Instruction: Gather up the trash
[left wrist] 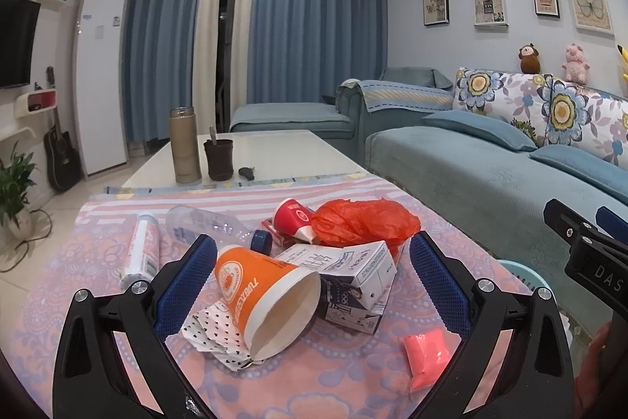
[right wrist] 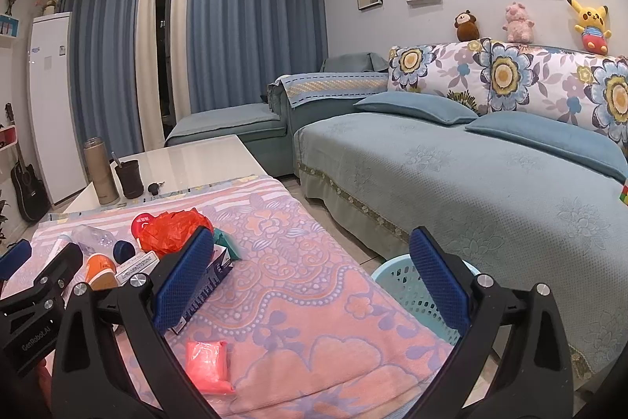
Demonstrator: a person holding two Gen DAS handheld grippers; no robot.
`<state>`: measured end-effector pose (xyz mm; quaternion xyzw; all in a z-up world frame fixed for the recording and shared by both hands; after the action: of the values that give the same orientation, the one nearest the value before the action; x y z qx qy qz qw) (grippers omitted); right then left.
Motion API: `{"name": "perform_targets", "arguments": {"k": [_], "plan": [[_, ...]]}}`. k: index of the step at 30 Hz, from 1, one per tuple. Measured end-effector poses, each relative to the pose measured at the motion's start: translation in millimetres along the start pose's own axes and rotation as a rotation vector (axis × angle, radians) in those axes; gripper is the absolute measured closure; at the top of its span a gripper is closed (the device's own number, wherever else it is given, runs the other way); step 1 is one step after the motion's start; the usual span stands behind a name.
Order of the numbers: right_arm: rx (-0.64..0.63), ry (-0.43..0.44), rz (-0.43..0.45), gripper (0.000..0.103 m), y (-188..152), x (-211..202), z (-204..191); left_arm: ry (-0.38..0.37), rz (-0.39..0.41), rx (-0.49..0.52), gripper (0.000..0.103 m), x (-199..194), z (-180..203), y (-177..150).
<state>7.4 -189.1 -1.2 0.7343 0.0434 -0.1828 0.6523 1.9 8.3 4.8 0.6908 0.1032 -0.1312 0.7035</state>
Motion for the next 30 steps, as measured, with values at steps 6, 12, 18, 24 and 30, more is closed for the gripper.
{"name": "perform_targets", "arguments": {"k": [6,12,18,24,30], "plan": [[-0.001,0.003,0.002,0.008,0,-1,1,0.001,0.000,-0.006,0.008,0,-1,-1],[-0.002,0.001,0.002,0.008,0,-1,1,0.000,0.002,-0.003,0.008,-2,0,-1],[-0.002,0.002,0.002,0.008,0,0,2,-0.001,0.002,-0.002,0.008,-4,5,-3],[-0.003,0.003,0.003,0.008,0,-1,2,-0.005,-0.001,-0.005,0.008,-8,11,-5],[-0.004,0.005,0.003,0.008,1,-1,1,-0.001,-0.003,-0.007,0.008,-1,-3,-2]]}}
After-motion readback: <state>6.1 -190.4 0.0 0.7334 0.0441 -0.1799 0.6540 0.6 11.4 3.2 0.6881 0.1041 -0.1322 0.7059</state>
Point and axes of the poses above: each gripper's, at about its wrist camera, not at the fingertips, and x roughly the way its jaws point, z to its right, y to its top, the point moved 3 cm from there along x, roughly the way its jaws point, and after that the axes turned 1 degree about -y, right-handed, at the moved point
